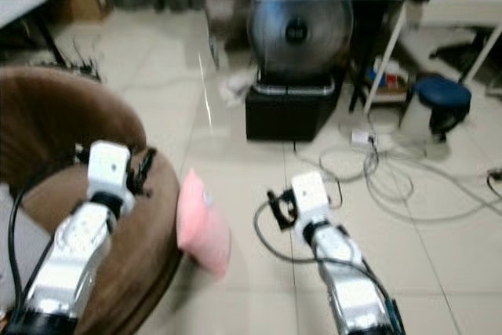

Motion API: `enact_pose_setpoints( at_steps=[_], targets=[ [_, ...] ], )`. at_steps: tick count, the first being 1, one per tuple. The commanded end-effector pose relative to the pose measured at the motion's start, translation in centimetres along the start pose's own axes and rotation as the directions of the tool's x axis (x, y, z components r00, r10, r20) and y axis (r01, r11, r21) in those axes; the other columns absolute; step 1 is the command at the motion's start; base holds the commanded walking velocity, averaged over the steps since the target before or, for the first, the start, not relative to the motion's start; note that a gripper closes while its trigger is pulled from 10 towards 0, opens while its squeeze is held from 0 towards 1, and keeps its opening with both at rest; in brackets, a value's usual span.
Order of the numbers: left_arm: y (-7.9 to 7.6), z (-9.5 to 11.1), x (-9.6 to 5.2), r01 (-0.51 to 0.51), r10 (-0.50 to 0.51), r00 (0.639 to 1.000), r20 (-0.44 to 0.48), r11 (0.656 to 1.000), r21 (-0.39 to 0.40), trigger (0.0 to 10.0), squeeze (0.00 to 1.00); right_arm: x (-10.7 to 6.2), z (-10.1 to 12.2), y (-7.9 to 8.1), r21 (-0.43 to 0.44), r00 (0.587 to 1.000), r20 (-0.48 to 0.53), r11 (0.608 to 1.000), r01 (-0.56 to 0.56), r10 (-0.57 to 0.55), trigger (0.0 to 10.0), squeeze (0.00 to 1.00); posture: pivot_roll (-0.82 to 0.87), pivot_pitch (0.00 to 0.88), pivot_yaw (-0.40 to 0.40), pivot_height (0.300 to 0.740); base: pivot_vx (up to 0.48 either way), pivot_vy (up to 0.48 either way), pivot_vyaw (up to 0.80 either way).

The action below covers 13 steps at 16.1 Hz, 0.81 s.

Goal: Move the pillow to the sofa from floor

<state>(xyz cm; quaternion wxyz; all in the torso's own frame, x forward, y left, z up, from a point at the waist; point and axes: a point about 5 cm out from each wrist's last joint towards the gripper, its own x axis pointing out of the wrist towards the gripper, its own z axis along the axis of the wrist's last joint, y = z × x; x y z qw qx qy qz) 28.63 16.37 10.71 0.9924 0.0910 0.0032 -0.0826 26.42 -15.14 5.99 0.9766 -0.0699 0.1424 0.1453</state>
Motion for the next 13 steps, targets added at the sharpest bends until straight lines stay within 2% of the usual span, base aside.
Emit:
enact_pose_setpoints(
  at_steps=[1,10,12,13],
  targets=[
    [-0.66,0.32,0.13,0.028,-0.028,1.000,0.013,1.000,0.009,10.0,0.00,-0.23,0.10,-0.79,0.007,1.000,0.001,1.000,0.028,-0.028,10.0,0.00,-0.01,0.000,0.052,0.740,0.364,0.000,0.00],
    [-0.98,0.21,0.24,0.048,-0.048,0.999,0.008,0.999,0.013,10.0,0.00,-0.56,-0.32,-1.06,0.025,0.999,-0.016,0.999,0.045,-0.045,10.0,0.00,-0.02,0.000,0.062,0.740,0.370,0.000,0.00],
    [-0.98,0.23,0.27,0.048,-0.049,0.999,0.009,0.999,0.013,10.0,0.00,-0.53,-0.40,-1.06,0.024,0.999,-0.023,0.999,0.048,-0.047,10.0,0.00,-0.02,0.000,0.062,0.740,0.371,0.000,-0.71],
    [-0.97,0.23,0.29,0.048,-0.048,0.999,0.009,0.999,0.013,10.0,0.00,-0.50,-0.38,-1.00,0.016,0.999,-0.021,0.999,0.044,-0.043,10.0,0.00,-0.02,0.000,0.062,0.740,0.368,0.000,0.00]
  ],
)
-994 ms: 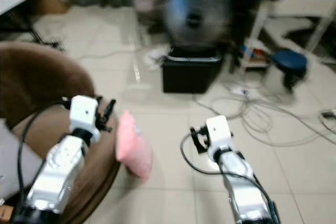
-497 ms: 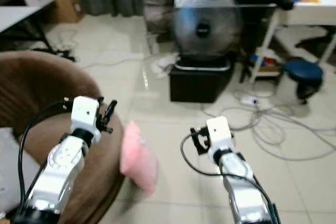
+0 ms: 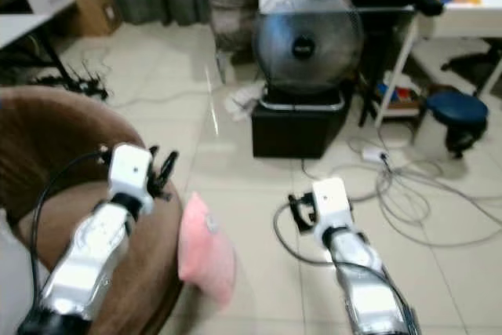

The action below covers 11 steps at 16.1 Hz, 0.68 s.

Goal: Move the pillow to the sofa from floor

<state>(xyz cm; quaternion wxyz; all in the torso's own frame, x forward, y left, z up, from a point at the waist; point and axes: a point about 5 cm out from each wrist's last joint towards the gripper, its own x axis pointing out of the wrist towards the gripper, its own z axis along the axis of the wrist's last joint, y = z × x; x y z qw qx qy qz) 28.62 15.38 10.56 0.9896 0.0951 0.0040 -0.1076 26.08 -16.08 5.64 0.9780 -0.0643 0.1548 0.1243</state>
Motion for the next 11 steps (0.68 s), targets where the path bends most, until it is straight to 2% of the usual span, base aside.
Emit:
enact_pose_setpoints(
  at_steps=[1,10,11],
  targets=[
    [0.05,0.20,0.13,-0.003,0.003,1.000,0.007,1.000,0.004,10.0,0.00,-0.01,0.21,-0.18,-0.006,1.000,0.004,1.000,0.004,-0.004,10.0,0.00,-0.02,0.000,0.062,0.740,0.371,0.000,0.00],
    [0.08,0.16,0.10,-0.010,0.010,1.000,0.004,1.000,0.002,10.0,0.00,-0.05,0.25,-0.07,-0.008,1.000,0.007,1.000,-0.003,0.003,10.0,0.00,-0.02,0.000,0.060,0.740,0.365,0.000,0.00],
    [0.14,0.18,0.10,-0.017,0.017,1.000,0.005,1.000,0.002,10.0,0.00,-0.04,0.25,-0.07,-0.007,1.000,0.008,1.000,-0.003,0.003,10.0,0.00,-0.02,0.000,0.060,0.740,0.000,0.000,0.00]
  ],
)
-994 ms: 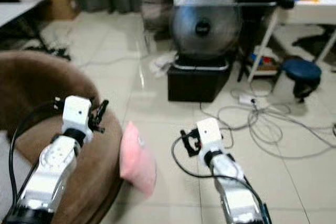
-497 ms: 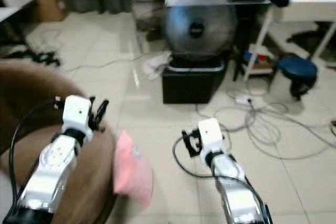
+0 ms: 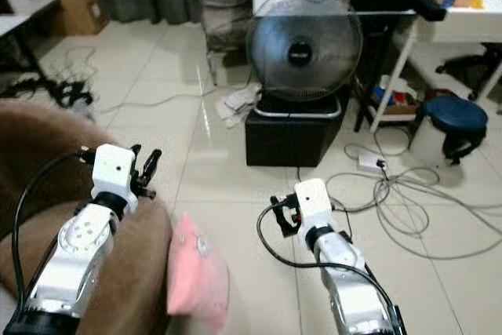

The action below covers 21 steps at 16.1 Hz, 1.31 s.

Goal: Move the pillow to the sofa from floor

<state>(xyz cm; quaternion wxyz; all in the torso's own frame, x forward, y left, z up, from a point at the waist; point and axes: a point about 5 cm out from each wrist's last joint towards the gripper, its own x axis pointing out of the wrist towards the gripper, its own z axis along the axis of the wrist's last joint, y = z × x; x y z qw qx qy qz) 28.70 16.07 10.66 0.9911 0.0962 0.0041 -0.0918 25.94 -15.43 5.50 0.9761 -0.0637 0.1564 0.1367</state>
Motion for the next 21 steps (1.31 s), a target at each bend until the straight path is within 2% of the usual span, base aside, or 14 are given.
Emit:
enact_pose_setpoints(
  at_steps=[1,11,21],
  targets=[
    [-0.49,0.17,0.14,0.008,-0.008,1.000,0.004,1.000,0.004,10.0,0.00,-0.12,0.32,-0.72,-0.002,1.000,0.011,1.000,0.023,-0.022,10.0,0.00,-0.02,0.000,0.062,0.740,0.000,0.000,0.00],
    [-0.60,-0.01,0.12,0.016,-0.016,1.000,-0.010,1.000,0.003,10.0,0.00,-0.08,0.31,-0.62,0.008,1.000,0.015,1.000,0.022,-0.022,10.0,0.00,-0.02,0.000,0.065,0.740,0.000,0.000,0.00],
    [-0.97,-0.10,0.30,0.044,-0.044,0.999,-0.015,0.999,0.007,10.0,0.00,-0.44,0.09,-0.74,0.016,0.999,0.013,0.999,0.046,-0.046,10.0,0.00,-0.03,0.000,0.083,0.667,0.000,0.000,0.00]
  ],
)
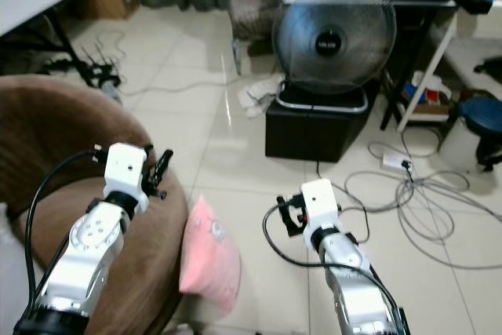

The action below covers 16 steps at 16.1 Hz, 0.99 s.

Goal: Move the pillow to the sofa from floor

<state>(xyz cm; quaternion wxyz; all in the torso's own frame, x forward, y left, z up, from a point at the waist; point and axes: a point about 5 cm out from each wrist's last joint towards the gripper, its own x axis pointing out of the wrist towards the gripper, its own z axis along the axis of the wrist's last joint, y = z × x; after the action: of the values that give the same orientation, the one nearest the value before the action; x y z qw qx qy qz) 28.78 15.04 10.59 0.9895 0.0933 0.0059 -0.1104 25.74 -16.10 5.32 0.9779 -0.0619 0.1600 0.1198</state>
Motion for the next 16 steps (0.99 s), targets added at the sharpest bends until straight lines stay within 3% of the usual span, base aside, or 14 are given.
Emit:
enact_pose_setpoints(
  at_steps=[1,10,16],
  targets=[
    [0.03,-0.22,0.04,0.008,-0.008,1.000,-0.016,1.000,0.013,10.0,0.00,-0.16,0.42,-0.19,0.006,1.000,0.022,1.000,0.015,-0.015,10.0,0.00,-0.03,0.000,0.083,0.662,0.000,0.000,0.00],
    [-0.19,-0.29,0.13,0.021,-0.020,1.000,-0.023,0.999,0.027,10.0,0.00,-0.17,0.31,-0.44,0.002,0.999,0.016,0.999,0.035,-0.035,10.0,0.00,-0.04,0.000,0.087,0.653,0.000,0.000,0.00],
    [-0.11,-0.21,0.18,0.029,-0.028,1.000,-0.014,0.999,0.026,10.0,0.00,-0.19,0.26,-0.35,-0.002,0.999,0.010,0.999,0.034,-0.034,10.0,0.00,-0.04,0.000,0.088,0.653,0.300,0.000,0.00]
  ],
)
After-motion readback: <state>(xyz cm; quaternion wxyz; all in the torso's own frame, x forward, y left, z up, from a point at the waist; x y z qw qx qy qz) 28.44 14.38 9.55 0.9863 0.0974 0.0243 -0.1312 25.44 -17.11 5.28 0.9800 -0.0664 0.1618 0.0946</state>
